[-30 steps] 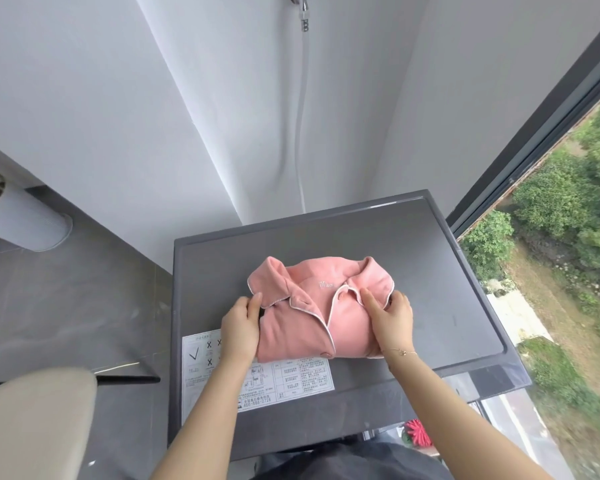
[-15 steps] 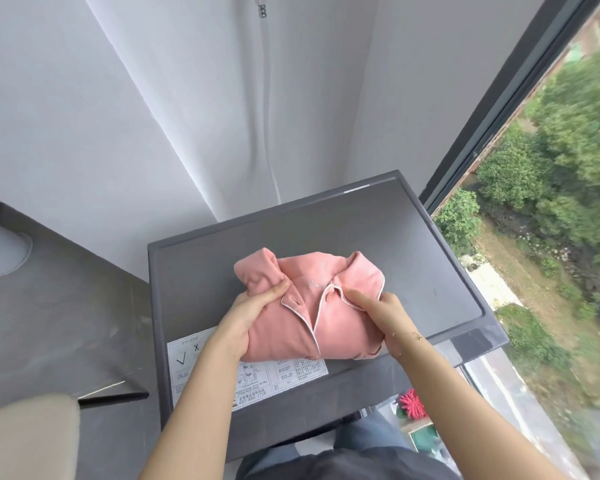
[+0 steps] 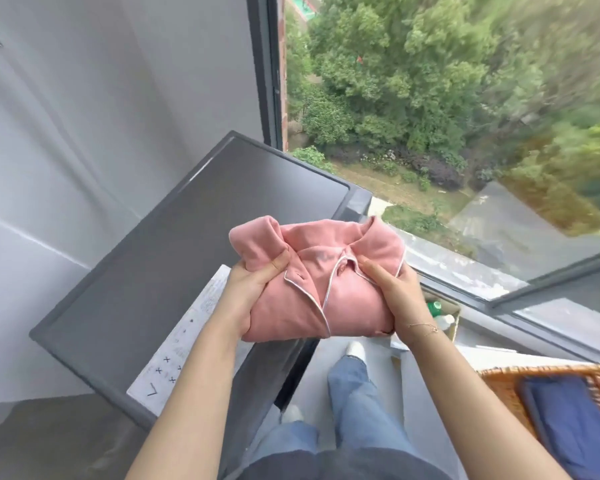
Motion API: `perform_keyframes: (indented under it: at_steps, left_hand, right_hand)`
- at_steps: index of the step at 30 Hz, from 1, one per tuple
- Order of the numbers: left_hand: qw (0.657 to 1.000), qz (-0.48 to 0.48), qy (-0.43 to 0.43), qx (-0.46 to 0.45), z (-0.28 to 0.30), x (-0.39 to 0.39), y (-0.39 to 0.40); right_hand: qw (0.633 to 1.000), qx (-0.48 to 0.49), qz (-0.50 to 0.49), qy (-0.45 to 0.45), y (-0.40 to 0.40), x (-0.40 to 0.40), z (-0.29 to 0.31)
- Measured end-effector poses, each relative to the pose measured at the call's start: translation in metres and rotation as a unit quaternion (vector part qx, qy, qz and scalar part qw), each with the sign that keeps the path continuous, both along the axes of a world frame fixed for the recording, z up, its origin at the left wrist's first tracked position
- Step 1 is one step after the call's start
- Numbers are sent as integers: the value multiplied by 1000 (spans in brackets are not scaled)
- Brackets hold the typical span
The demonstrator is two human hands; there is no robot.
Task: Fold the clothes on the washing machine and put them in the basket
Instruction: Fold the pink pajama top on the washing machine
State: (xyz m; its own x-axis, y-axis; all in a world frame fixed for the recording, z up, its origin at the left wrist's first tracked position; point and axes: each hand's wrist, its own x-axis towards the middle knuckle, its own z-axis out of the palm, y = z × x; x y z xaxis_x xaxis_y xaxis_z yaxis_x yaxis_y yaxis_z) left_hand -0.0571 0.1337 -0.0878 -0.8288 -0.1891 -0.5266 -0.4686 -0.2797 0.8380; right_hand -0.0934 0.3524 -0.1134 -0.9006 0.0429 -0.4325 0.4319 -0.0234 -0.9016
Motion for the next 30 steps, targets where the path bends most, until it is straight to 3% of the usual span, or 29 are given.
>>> perform_keyframes:
  at_steps: [9,18,24,30]
  left_hand:
    - [971,-236,-4,-35,-6,-4,158]
    - [896,-441,-24,-49,-15,49,388]
    - [855,-506,-57,-98,-42,81,508]
    - [833,-525,-56,-169,-94,75,596]
  right_hand:
    - [963,22,-267,-3,146,108,7]
    - [858,-9,-512,-42,312,247,-10]
    - [802,-52,-588,-95,404,309,-49]
    - [770,-101,-616,-132,474,307,-102]
